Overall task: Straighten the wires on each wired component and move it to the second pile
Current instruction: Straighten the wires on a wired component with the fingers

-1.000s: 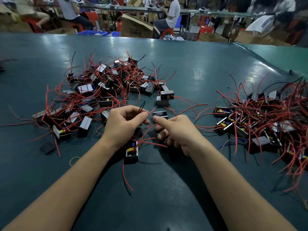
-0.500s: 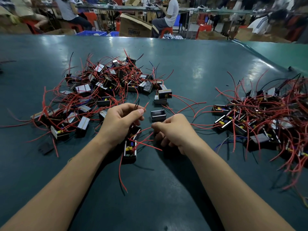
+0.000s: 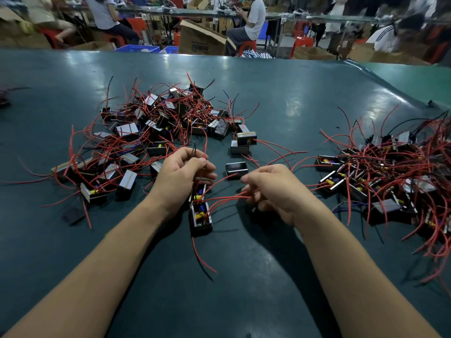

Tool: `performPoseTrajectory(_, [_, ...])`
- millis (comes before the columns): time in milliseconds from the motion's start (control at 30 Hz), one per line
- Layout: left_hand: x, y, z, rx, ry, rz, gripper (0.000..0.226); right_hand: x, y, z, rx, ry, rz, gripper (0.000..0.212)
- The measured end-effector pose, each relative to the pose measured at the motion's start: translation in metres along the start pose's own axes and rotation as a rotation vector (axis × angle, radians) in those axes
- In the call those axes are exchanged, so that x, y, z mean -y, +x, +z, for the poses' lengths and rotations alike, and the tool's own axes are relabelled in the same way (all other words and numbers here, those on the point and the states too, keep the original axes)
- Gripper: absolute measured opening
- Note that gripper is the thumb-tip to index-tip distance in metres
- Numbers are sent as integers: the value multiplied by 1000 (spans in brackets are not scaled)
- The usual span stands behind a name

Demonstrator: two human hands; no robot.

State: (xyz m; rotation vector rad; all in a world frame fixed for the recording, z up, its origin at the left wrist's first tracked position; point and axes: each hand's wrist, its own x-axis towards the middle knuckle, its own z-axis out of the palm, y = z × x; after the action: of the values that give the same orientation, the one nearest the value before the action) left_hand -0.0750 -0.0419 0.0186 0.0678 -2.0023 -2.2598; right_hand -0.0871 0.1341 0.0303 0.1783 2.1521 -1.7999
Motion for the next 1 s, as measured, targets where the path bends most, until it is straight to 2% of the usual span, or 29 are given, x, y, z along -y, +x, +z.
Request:
performPoseTrajectory(200, [2,-3,5,82,-99,-58,11,-2,1,5,28,-46,-7,38])
performPoseTrajectory(333, [0,-4,5,134,-192,-95,10,-2,1,5,35,51,-16,29])
performPoseTrajectory(500, [-1,-3,3,144,-180,-82,12,0,1,11,-9,256,-106,9])
performPoseTrajectory(633, [0,-3,2,121,-103,-45,11,1,-1,12,-12,214,-256,10])
performPoseTrajectory(767, [-1,-4,1,109,-67,-32,12,1,-2,12,-9,278,-208,12])
performPoseTrajectory(900, [-1,-6,1,130,-70,-39,10,2,-1,11,-60,374,-295,20])
performPoseTrajectory(1000, [0,-9,3,153,-24,-6,9,1,-2,12,-61,270,-423,15])
